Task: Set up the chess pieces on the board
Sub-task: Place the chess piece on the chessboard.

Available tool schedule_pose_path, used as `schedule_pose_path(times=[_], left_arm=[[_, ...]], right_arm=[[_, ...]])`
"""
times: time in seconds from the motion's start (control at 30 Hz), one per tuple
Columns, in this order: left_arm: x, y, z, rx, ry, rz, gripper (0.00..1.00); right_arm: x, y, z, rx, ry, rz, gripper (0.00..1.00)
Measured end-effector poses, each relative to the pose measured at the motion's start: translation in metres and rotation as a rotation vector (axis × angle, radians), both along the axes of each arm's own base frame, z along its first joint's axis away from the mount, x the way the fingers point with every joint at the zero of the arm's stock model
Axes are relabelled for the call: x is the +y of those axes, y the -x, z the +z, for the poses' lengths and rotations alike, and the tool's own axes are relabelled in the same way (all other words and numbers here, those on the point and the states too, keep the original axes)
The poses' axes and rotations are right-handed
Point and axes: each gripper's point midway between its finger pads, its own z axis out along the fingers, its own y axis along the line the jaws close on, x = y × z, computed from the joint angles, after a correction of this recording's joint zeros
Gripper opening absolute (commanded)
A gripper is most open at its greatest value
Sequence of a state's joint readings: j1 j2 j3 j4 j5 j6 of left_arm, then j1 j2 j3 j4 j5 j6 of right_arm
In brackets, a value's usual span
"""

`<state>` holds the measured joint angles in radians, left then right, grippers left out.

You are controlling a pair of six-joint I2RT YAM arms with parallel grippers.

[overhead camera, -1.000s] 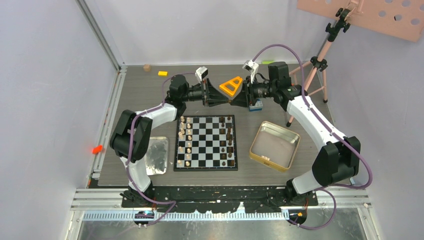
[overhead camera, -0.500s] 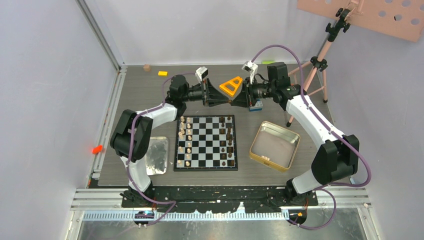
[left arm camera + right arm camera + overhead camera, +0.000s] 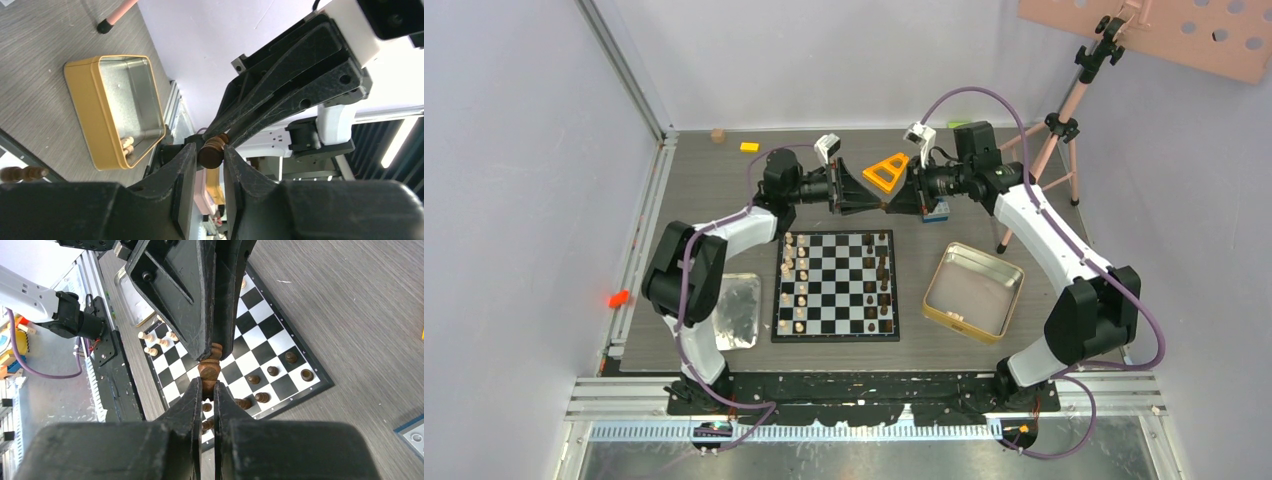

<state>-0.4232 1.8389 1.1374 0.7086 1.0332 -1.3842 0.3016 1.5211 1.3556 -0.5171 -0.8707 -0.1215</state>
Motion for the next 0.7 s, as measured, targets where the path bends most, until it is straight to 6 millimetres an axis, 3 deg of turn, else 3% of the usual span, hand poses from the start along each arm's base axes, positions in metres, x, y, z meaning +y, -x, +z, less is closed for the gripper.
schedule_pose_path(times=[0.2, 0.3, 0.4, 0.53, 0.7], left_arm=[[0.008, 0.005, -0.004, -0.090, -0.066, 0.002, 0.57], [0.025, -0.002, -0.007, -0.123, -0.114, 0.030, 0.64], [0.055, -0.021, -0.014, -0.143, -0.172, 0.092, 0.67], [0.114, -0.041, -0.025, -0.162, -0.279, 0.203, 0.70], [0.174, -0.047, -0.031, -0.225, -0.451, 0.306, 0.73]], right_arm=[[-0.003, 0.005, 0.007, -0.002, 0.041, 0.013, 0.01], [-0.007, 0.006, 0.011, -0.025, 0.069, 0.022, 0.01], [-0.013, 0.008, 0.010, -0.036, 0.115, 0.026, 0.01], [-0.017, 0.011, 0.000, -0.015, 0.201, 0.035, 0.01], [-0.010, 0.011, -0.023, 0.025, 0.338, 0.073, 0.01]])
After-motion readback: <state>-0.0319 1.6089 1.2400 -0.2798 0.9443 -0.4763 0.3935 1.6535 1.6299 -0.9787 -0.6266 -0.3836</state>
